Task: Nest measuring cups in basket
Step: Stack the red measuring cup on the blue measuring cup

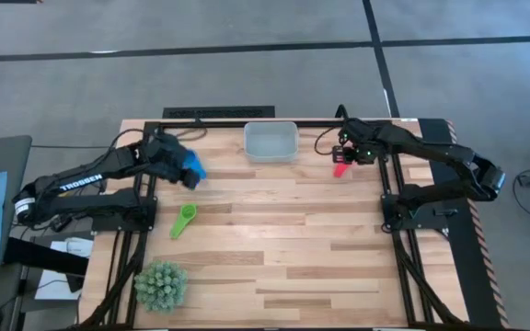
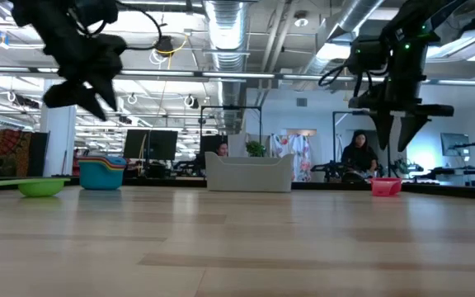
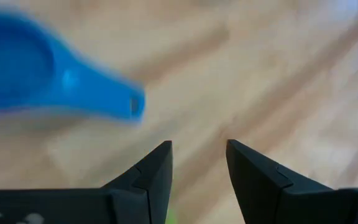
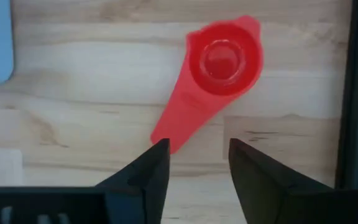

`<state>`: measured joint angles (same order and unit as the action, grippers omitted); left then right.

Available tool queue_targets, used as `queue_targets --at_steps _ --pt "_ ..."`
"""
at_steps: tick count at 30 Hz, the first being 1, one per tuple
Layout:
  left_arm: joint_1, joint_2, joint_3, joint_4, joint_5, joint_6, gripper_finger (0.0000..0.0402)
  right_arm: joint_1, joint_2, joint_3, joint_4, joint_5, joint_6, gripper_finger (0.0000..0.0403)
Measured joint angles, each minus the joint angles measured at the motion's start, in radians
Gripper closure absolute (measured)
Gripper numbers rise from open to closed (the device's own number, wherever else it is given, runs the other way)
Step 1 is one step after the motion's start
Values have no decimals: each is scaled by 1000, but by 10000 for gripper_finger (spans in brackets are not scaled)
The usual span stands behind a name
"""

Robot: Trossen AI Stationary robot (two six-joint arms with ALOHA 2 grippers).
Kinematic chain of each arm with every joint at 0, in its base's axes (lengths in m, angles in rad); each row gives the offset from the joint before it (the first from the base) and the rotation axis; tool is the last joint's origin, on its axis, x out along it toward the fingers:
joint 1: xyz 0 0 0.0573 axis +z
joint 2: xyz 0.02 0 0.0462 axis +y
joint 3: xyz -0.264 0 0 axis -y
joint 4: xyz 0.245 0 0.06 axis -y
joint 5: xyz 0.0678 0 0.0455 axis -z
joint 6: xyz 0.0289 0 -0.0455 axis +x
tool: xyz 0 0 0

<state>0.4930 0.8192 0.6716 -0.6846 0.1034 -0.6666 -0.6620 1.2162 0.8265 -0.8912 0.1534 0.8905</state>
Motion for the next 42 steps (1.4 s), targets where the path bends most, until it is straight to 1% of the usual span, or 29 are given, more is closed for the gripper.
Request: queue_targets --at_steps 2,4,5,8,13,22,25,27,31,32,35,38,40,42 --pt "-25 0 0 -87 12 1 262 12 0 0 0 77 4 197" --pt "-48 -2 0 -165 -12 -8 262 4 8 1 -2 161 25 190" --pt "-56 -4 0 -179 -25 -18 262 -11 18 1 -6 182 27 188" --pt "-78 -4 0 -177 -39 -55 262 -71 63 1 0 172 15 194" --pt "-111 -4 0 -128 -53 -105 262 -147 164 1 67 137 -58 219" --pt "-135 -4 71 -168 -144 -112 262 -213 337 1 122 106 -160 259" --pt "-135 -4 97 -173 -179 -103 262 -221 372 1 145 106 -208 283" --pt "-135 -4 104 -174 -189 -107 262 -223 380 1 168 104 -245 310" --pt "-135 -3 106 -174 -187 -137 262 -196 343 1 199 98 -298 381" --pt "-135 -4 106 -174 -179 -144 262 -184 322 1 199 96 -308 388" --pt "-135 -3 106 -172 -154 -160 262 -136 236 1 171 80 -310 383" --pt "-135 -3 106 -152 -152 -167 262 -65 132 11 104 37 -262 388" --pt "-135 0 106 -110 -152 -167 262 -1 65 32 83 2 -228 394" --pt "-135 9 106 -41 -152 -161 262 68 13 57 93 -5 -181 394"
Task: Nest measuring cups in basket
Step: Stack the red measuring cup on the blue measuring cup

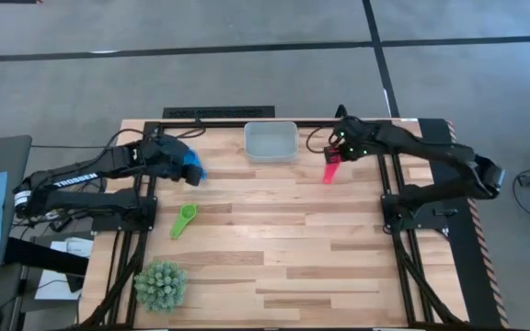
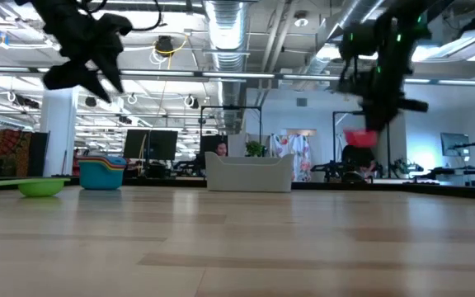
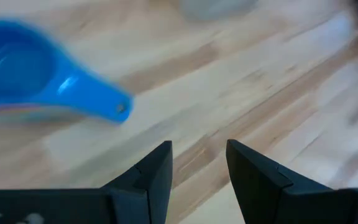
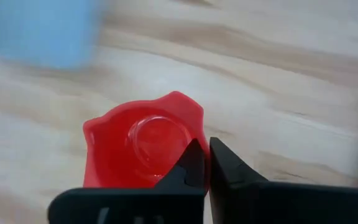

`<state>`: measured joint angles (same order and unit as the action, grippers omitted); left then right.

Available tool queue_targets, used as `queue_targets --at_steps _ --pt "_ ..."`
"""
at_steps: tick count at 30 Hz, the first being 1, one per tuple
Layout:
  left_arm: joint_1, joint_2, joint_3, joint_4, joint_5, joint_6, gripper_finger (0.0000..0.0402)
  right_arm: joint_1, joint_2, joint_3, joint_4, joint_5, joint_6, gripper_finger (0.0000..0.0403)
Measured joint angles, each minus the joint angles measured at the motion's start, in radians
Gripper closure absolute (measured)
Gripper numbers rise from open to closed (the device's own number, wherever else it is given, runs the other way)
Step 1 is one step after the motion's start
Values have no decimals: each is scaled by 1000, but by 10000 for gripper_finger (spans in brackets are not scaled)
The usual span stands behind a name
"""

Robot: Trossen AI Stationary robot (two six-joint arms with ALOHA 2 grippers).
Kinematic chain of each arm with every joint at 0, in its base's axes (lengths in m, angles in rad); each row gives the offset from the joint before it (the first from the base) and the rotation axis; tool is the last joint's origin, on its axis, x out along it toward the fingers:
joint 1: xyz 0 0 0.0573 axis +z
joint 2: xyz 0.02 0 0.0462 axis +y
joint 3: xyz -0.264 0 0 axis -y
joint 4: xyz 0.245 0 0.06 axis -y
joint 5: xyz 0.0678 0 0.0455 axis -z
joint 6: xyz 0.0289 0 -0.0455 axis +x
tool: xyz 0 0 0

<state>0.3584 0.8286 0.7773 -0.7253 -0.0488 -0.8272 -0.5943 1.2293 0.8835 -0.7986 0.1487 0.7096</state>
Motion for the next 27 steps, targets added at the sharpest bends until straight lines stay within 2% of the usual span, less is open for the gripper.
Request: queue_targets --at_steps 5,9,13,18,27 --pt "0 73 0 276 24 59 262 136 -2 79 144 7 71 393" --pt "0 166 0 510 123 109 262 205 99 164 280 34 63 395" --pt "0 239 0 656 178 98 262 239 237 296 339 35 7 392" --pt "-11 273 0 730 195 62 262 272 408 489 340 36 -59 392" --pt "-81 271 0 739 59 85 262 296 626 803 327 -36 -129 388"
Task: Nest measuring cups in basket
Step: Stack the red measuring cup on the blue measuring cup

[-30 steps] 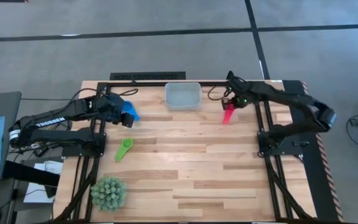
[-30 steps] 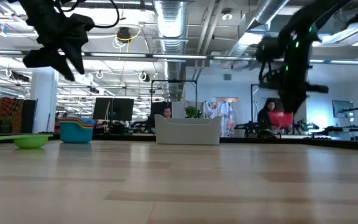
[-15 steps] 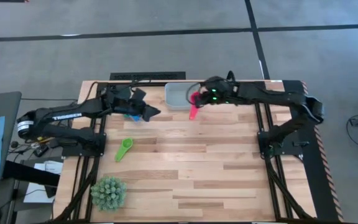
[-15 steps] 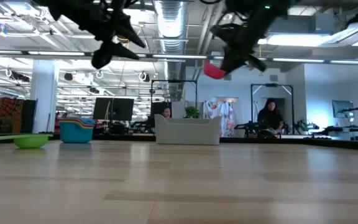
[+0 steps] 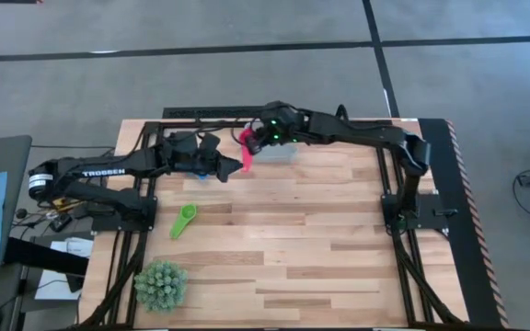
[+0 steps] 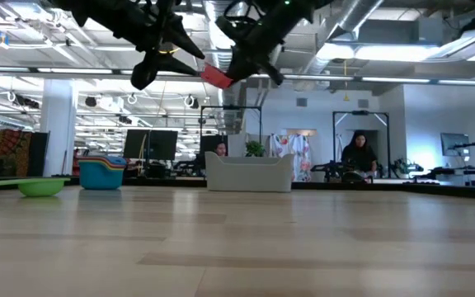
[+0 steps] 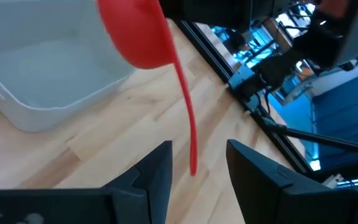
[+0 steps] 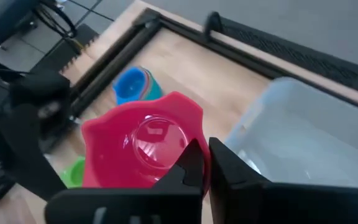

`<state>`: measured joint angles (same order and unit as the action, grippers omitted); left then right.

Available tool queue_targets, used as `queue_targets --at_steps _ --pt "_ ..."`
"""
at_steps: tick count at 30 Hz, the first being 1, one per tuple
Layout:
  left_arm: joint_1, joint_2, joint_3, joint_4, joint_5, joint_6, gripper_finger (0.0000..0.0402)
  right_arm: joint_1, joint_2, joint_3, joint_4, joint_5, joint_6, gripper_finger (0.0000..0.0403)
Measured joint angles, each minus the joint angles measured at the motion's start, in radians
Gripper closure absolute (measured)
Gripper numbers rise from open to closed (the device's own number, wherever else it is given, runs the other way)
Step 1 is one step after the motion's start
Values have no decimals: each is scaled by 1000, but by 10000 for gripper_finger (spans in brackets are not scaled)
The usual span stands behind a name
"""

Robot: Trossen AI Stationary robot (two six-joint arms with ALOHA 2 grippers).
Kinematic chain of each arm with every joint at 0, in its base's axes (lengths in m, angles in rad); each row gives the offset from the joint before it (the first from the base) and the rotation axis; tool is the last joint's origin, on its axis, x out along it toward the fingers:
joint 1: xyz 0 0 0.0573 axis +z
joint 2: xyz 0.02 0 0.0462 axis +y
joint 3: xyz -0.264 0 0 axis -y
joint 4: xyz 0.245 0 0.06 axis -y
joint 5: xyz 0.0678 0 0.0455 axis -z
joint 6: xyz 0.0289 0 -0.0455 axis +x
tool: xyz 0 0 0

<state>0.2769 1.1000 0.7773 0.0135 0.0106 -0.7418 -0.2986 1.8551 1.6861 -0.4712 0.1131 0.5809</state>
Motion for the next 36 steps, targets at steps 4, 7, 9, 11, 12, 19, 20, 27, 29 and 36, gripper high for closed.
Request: queue_targets --at_steps 4,7,9,11,12,19,20,27,29,36 --pt "-16 0 0 1 -42 -1 262 15 57 95 -17 -12 -28 388" --pt "-22 0 0 -2 -60 -4 262 26 83 138 -41 -25 -37 386" --pt "-25 0 0 -17 -82 -9 269 33 93 160 -31 -33 -41 386" --pt "-28 -1 0 -31 -101 -30 289 38 96 170 -38 -30 -46 388" --pt "-29 -4 0 -39 -109 -38 306 38 97 170 -37 -30 -45 388" --pt "-30 -7 1 -64 -155 -142 396 35 99 170 -45 -33 -58 366" --pt "-31 -8 1 -71 -170 -158 398 33 99 170 -52 -34 -58 357" --pt "-54 -59 -1 -213 -481 -423 401 21 77 171 -160 -46 -107 290" --pt "-54 -79 -1 -279 -553 -517 401 17 67 169 -201 -45 -129 270" --pt "-38 -171 -102 -380 -636 -798 401 8 61 170 -234 -39 -180 214"
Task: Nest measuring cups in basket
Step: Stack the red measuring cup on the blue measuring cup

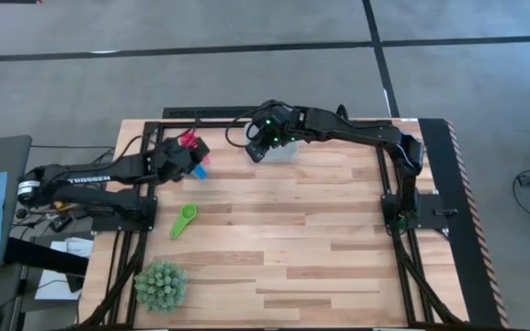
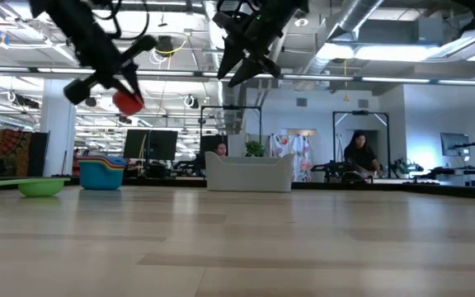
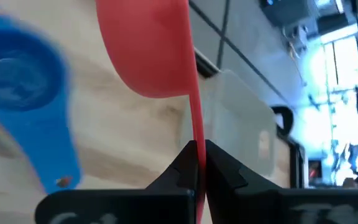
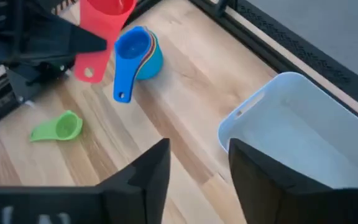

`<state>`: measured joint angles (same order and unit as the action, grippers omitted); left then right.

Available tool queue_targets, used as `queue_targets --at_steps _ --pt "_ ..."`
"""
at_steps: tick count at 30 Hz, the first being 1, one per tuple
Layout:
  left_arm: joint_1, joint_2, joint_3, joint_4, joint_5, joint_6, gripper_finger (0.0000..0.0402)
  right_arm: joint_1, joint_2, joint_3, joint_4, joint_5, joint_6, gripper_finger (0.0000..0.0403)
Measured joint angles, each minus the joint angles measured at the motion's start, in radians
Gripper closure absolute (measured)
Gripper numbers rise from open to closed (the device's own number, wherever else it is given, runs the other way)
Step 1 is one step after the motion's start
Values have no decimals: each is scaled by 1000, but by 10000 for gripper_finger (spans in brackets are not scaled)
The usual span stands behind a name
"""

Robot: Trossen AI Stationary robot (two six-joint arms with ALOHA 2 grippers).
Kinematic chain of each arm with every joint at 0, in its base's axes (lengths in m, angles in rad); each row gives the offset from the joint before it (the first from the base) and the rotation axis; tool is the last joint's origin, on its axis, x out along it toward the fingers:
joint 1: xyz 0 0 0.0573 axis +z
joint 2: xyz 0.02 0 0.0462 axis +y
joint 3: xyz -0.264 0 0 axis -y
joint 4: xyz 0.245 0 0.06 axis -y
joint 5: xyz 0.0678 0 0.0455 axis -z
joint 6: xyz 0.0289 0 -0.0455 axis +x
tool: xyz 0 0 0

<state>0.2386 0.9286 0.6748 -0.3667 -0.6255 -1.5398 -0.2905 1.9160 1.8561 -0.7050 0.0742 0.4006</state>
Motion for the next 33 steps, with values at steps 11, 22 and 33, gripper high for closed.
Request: queue_targets --at_steps 11,22,33 --pt "4 -249 -376 345 -68 -190 401 -8 0 0 -6 0 -118 197" --pt "4 -347 -563 509 -44 -219 401 -34 0 0 -17 0 -148 213" --pt "4 -347 -594 515 -35 -241 401 -32 0 0 -21 -2 -151 210"
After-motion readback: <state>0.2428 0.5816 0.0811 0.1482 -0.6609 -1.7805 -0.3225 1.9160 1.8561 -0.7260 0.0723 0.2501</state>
